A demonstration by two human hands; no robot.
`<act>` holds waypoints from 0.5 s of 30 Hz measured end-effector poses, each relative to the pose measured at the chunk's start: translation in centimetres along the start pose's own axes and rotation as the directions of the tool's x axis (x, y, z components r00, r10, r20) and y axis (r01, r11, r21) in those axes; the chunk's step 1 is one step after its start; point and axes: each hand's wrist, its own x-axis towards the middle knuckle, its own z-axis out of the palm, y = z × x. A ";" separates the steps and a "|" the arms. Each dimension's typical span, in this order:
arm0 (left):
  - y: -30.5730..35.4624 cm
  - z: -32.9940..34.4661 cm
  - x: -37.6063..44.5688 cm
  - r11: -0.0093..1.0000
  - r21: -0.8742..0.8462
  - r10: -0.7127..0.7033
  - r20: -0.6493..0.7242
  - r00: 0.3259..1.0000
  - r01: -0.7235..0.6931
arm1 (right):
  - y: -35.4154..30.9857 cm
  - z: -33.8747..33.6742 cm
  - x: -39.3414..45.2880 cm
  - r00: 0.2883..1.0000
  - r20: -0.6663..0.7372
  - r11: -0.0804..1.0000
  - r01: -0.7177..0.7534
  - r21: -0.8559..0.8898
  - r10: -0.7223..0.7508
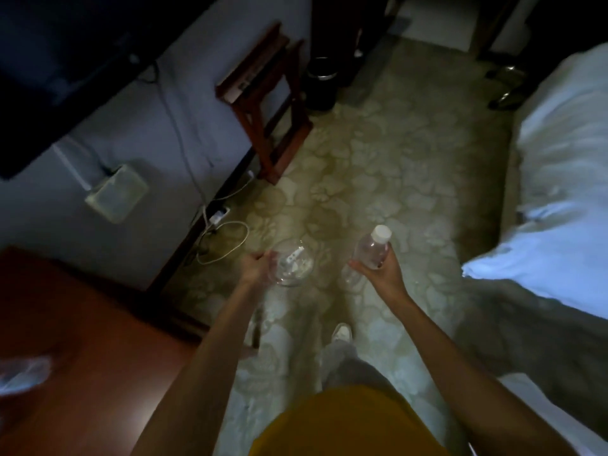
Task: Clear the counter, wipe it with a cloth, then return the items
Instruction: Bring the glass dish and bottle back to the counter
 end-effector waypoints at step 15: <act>24.7 25.5 15.7 0.980 0.135 0.118 0.216 0.969 -0.149 | -10.0 -15.4 28.1 0.984 -0.176 0.997 0.048 0.057 -0.037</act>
